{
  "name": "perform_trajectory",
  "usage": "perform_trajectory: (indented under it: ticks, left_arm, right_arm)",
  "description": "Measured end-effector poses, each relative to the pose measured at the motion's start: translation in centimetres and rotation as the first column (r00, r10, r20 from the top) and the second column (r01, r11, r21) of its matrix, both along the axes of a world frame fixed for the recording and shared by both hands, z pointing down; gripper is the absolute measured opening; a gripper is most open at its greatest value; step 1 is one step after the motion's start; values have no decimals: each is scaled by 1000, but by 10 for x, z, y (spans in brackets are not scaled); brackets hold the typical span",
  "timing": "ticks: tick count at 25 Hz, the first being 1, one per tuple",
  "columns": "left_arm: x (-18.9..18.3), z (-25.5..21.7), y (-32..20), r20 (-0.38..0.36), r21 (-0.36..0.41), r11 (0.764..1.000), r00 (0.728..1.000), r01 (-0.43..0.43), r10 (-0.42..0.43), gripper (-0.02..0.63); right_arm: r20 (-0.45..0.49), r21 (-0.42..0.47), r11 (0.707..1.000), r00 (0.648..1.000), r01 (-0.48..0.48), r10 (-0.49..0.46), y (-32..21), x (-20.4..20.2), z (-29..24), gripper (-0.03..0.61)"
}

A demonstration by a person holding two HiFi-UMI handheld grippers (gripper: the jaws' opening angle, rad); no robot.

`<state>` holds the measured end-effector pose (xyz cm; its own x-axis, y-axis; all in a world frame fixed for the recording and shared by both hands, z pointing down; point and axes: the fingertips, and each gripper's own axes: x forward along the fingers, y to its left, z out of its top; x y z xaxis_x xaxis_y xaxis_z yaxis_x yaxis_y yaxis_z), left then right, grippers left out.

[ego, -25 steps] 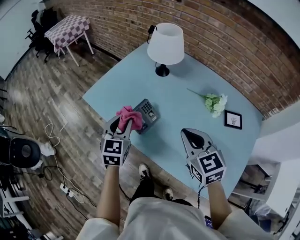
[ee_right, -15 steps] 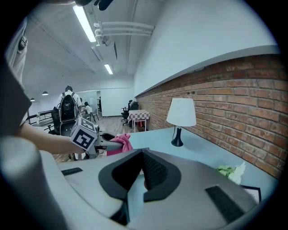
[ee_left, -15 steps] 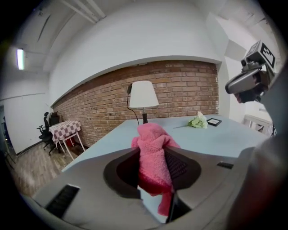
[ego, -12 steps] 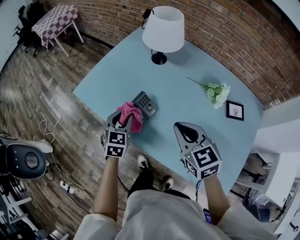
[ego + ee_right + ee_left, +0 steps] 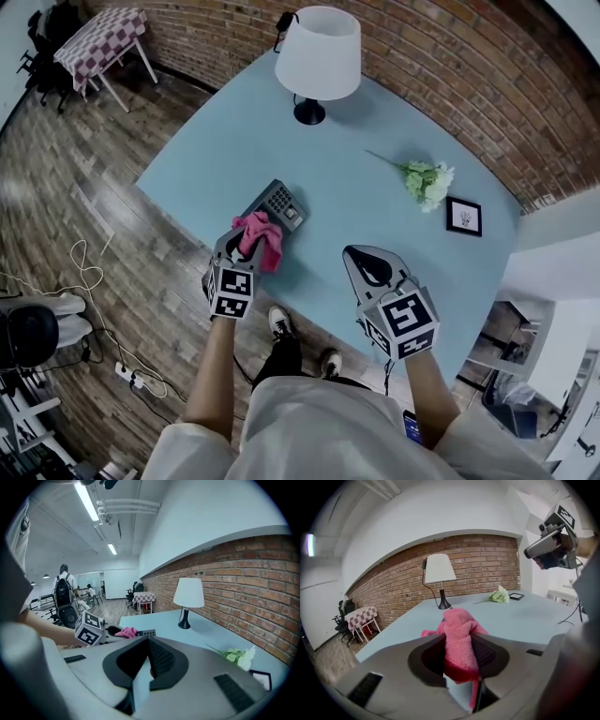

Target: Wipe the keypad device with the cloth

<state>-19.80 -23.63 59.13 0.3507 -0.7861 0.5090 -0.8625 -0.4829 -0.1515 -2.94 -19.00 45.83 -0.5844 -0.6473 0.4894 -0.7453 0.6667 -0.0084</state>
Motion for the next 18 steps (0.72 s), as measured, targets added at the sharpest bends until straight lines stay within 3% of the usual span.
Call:
perform_trajectory:
  ticks: [7, 18]
  left_arm:
    - [23, 29, 19, 45, -77, 993, 995, -86, 90, 163]
    - [53, 63, 34, 29, -147, 972, 981, -185, 191, 163]
  right_arm:
    - [10, -11, 999, 999, -30, 30, 5, 8, 2, 21]
    - [20, -37, 998, 999, -47, 48, 9, 14, 11, 21]
